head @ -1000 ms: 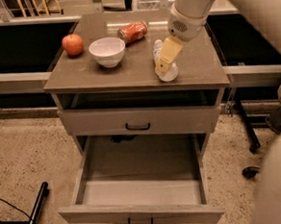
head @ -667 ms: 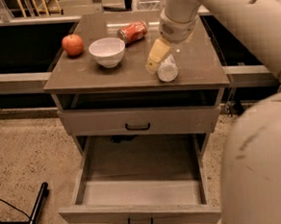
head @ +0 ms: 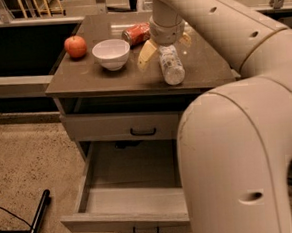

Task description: Place blue plastic bottle into middle drawer

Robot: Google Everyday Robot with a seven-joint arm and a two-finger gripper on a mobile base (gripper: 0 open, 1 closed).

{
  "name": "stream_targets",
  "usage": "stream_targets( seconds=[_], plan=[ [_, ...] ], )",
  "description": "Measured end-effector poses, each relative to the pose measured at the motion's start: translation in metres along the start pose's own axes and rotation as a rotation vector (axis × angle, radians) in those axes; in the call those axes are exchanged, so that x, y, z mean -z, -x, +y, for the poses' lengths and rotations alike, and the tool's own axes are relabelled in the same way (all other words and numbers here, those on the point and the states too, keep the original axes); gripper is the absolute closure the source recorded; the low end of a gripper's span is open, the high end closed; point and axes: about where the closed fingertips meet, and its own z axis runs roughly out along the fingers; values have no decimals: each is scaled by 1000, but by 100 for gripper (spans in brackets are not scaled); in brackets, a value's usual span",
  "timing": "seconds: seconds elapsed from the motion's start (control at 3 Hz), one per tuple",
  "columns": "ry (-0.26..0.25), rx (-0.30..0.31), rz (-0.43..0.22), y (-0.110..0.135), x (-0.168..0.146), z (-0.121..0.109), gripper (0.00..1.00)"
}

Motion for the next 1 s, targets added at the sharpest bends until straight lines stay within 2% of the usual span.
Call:
stream_targets(
  seconds=[0.33,0.67,1.0],
  plan=[
    [-16,-66,10,15,-13,-4,0],
    [-45,-103,27,23,-22,-13,18],
    [-66,-89,43,31,-29,-21,42]
  ],
)
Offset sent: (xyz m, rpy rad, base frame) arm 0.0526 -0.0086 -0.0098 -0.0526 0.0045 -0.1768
